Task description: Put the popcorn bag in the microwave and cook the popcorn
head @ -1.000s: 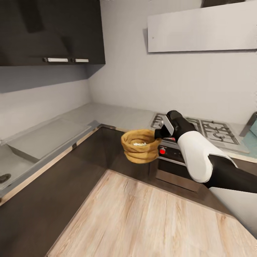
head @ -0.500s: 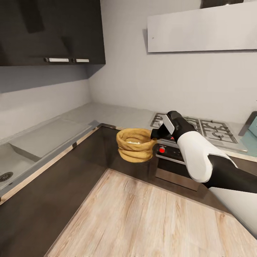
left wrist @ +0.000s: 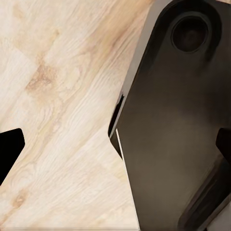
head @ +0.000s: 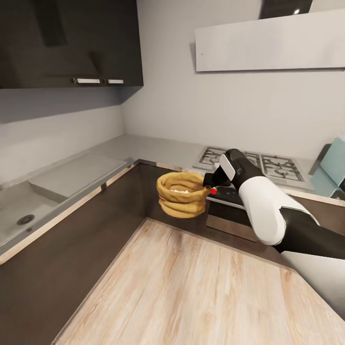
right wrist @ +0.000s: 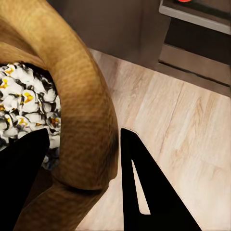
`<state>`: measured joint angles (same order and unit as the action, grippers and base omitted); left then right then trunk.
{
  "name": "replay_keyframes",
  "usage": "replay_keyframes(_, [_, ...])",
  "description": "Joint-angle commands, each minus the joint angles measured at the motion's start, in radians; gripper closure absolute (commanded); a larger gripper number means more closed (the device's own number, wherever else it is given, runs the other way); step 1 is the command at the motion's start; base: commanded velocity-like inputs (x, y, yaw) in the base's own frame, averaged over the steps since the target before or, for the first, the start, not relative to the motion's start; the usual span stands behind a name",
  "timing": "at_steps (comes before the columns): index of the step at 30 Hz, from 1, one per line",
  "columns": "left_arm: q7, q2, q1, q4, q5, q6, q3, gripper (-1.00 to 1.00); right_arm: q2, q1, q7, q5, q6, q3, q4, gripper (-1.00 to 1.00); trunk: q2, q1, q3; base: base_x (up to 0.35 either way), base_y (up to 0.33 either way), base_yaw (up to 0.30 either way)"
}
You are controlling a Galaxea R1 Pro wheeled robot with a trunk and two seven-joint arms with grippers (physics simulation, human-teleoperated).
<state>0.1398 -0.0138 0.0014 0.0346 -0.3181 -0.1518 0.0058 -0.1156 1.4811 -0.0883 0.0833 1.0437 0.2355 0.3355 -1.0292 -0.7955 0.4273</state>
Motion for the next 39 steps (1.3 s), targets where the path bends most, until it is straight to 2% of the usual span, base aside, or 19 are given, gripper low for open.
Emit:
replay_keyframes(1, [0.001, 0.0, 0.0, 0.001, -0.004, -0.002, 0.0, -1.0, -0.001, 0.001, -0.002, 0.006, 0.004, 0.008, 0.001, 1.0, -0.001, 0.001, 0.001, -0.346, 0.0, 0.0])
replay_keyframes(5, [0.001, 0.0, 0.0, 0.001, -0.004, -0.002, 0.0, -1.0, 0.01, 0.001, 0.0, 0.004, 0.004, 0.008, 0.01, 1.0, -0.001, 0.001, 0.001, -0.346, 0.0, 0.0])
replay_keyframes(31, [0.001, -0.001, 0.0, 0.001, -0.004, -0.001, 0.002, -1.0, 0.014, 0.001, -0.008, 0.011, 0.004, 0.007, 0.006, 1.0, -0.001, 0.001, 0.001, -0.346, 0.0, 0.0])
replay_keyframes(39, [0.001, -0.004, 0.0, 0.002, -0.006, -0.002, 0.003, -1.0, 0.049, 0.001, -0.01, 0.009, 0.004, 0.007, 0.004, 1.0, -0.001, 0.001, 0.001, -0.184, 0.0, -0.164])
